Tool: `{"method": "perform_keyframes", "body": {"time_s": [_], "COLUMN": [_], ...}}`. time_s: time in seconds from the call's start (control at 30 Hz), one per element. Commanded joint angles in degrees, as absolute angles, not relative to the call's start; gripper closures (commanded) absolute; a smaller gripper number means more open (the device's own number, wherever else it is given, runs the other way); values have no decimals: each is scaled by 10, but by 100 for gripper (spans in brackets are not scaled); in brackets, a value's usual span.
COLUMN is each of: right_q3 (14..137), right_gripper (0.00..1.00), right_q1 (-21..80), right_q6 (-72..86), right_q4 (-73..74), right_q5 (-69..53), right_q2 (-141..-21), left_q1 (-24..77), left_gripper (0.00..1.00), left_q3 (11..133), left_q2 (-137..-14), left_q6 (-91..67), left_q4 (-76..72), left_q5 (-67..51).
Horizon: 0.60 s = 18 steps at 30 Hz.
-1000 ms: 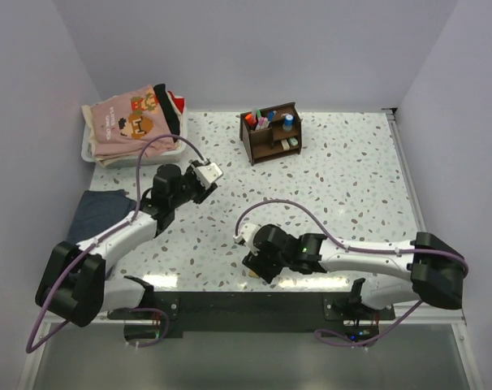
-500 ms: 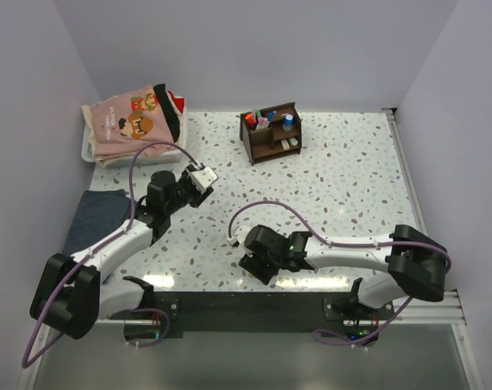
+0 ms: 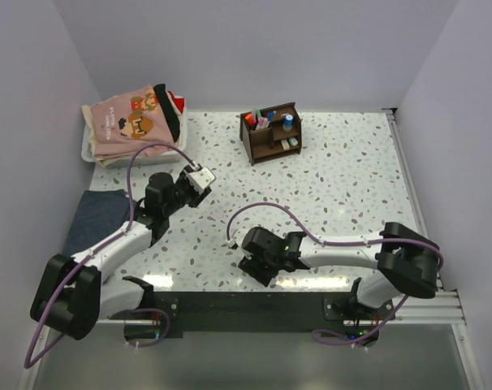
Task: Sort the stationery into containers
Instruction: Pick up the stationery from the center of the board.
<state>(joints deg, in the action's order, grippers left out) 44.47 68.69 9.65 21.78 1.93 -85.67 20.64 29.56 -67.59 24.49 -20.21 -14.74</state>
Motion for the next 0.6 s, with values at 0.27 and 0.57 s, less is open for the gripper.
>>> {"method": "perform_keyframes", "body": {"time_s": [0.27,0.57], "right_q3": [467,466], "right_gripper": [62,56], "right_q1": [691,691], "right_q6": [106,101], "right_q4": [188,191], "right_q5": [3,7], "right_q2": [-875,-868], "left_q1": [202,202], "left_gripper": [47,47], "left_q3": [281,281], "left_q2": [-661,-662], "left_q6": [232,228], "left_q4": [-241,-235], "left_q5": [-153,-163]}}
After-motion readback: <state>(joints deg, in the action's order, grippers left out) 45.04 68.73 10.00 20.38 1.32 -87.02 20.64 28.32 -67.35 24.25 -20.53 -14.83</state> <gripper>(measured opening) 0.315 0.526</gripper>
